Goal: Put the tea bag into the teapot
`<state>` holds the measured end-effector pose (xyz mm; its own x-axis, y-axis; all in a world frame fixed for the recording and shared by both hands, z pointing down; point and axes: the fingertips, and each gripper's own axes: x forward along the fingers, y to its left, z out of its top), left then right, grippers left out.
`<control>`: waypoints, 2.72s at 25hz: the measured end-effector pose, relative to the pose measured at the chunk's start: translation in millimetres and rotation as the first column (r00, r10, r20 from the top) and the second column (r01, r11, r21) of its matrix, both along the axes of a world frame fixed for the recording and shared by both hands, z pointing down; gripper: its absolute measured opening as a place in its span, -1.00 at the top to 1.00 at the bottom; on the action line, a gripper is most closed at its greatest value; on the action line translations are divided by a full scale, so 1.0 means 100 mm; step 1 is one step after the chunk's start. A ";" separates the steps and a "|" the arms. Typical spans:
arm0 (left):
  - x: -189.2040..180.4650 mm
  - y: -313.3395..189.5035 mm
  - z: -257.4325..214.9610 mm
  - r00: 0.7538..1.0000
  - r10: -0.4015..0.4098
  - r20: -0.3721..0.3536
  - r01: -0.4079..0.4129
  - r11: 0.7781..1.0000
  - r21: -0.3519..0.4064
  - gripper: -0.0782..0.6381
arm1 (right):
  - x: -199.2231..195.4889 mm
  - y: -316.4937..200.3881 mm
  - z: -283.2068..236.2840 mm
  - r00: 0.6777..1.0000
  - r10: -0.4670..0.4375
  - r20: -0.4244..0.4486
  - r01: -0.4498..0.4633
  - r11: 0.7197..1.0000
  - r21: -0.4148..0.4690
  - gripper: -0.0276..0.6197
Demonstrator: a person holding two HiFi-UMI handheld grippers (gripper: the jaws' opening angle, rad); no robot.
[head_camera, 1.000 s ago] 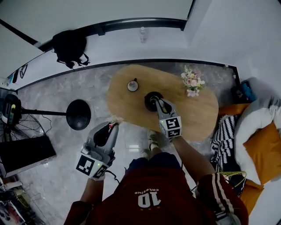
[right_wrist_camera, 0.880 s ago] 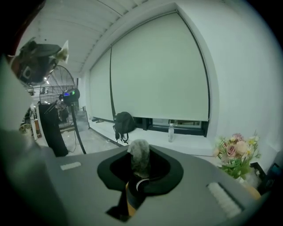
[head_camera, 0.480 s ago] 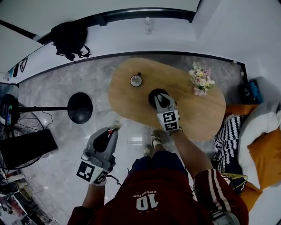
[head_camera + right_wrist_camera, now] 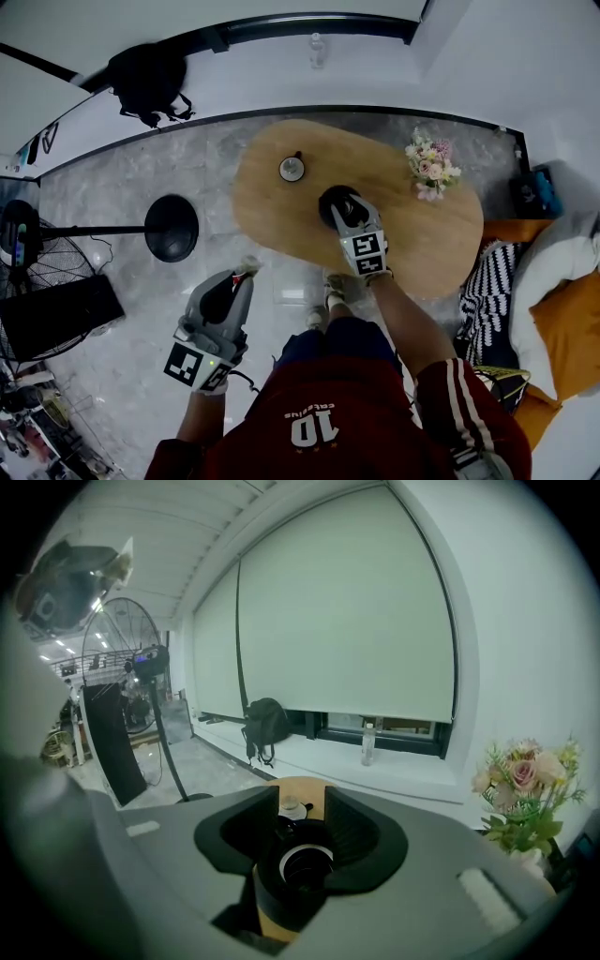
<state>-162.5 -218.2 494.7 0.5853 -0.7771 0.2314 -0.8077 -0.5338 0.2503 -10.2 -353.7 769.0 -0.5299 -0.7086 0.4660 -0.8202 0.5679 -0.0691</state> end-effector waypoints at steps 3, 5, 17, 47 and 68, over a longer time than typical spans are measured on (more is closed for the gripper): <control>-0.01 0.02 -0.04 1.000 0.001 -0.016 -0.001 1.000 0.007 0.65 | 0.02 0.03 -0.07 1.000 0.008 0.002 -0.008 1.000 0.007 0.45; -0.02 0.03 -0.07 1.000 -0.002 -0.019 0.003 1.000 0.018 0.65 | 0.02 0.05 -0.15 1.000 0.004 -0.003 -0.004 1.000 0.021 0.45; -0.05 0.29 -0.64 0.999 0.027 -0.034 -0.023 0.991 0.135 0.65 | 0.10 0.44 -1.25 0.999 0.002 -0.036 0.004 0.989 0.147 0.45; 0.08 1.44 -1.29 0.990 0.133 -0.050 -0.112 0.947 0.300 0.65 | 0.16 2.87 -4.10 0.965 -0.018 0.263 -0.091 0.914 0.396 0.59; 0.39 1.39 -1.38 0.983 0.184 -0.027 -0.165 0.929 0.331 0.65 | 0.41 2.96 -4.25 0.962 0.015 0.272 -0.132 0.899 0.419 0.91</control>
